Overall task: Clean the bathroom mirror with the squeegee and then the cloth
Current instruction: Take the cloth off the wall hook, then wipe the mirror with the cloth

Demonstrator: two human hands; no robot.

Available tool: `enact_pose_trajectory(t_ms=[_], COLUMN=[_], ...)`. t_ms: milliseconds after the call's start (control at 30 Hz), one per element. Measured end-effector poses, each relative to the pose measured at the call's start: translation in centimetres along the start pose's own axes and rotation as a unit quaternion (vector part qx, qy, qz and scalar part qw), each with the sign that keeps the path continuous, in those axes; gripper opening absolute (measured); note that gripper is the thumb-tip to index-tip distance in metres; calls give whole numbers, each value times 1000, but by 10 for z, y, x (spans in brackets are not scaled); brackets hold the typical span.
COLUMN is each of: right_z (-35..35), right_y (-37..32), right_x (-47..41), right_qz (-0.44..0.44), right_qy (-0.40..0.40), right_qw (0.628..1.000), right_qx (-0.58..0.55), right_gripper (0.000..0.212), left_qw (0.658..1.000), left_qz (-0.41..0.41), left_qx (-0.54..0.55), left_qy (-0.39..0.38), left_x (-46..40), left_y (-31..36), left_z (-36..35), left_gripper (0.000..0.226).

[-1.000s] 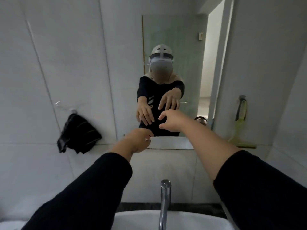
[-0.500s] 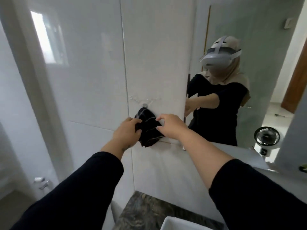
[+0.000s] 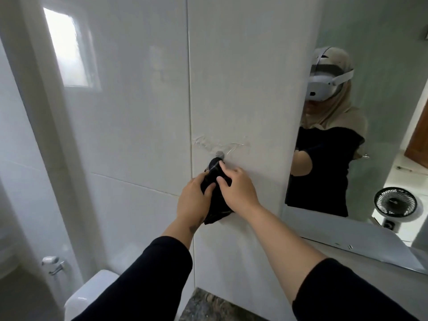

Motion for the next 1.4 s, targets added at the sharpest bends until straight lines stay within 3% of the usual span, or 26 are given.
enact_pose_trajectory(t_ms=[100, 367, 533, 733, 833, 933, 1000, 1133, 1300, 1400], right_z=[3, 70, 140, 227, 277, 327, 356, 395, 383, 373], right_y=[-3, -36, -48, -56, -78, -108, -129, -179, -192, -176], right_x=[4, 31, 51, 75, 76, 69, 55, 19, -32, -44], right_qz=[16, 108, 142, 125, 111, 87, 73, 62, 49, 68], right_qy=[3, 17, 102, 229, 290, 353, 388, 447, 407, 432], right_qw=[999, 987, 978, 964, 930, 879, 846, 793, 754, 704], right_qx=[-42, -114, -110, 53, 196, 309, 358, 410, 513, 559], right_gripper=[47, 42, 43, 43, 44, 51, 59, 76, 81, 72], left_qw=[999, 976, 953, 950, 942, 959, 969, 964, 968, 966], left_qz=[-10, -101, -154, -238, -272, -260, -231, -248, -212, -211], left_qx=[41, 191, 260, 201, 198, 92, 6, -58, -114, -113], left_qy=[-6, 20, -13, -31, -13, 64, 86, 75, 78, 95], left_x=[6, 26, 30, 23, 11, -16, -34, -55, -67, -69], left_y=[11, 100, 176, 250, 277, 286, 287, 299, 302, 299], left_z=[5, 25, 19, 16, 24, 31, 27, 7, -17, -20], left_gripper=[20, 17, 19, 25, 30, 40, 50, 69, 95, 97])
Point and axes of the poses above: each hand's wrist, its own x-axis away from the middle knuckle, its own z-axis out of the back of the hand, y = z × x, the point moved 4 cm from there along -x, towards the middle knuckle, and after that the axes turned 12 degrees about -y, right-handed, at the moved point
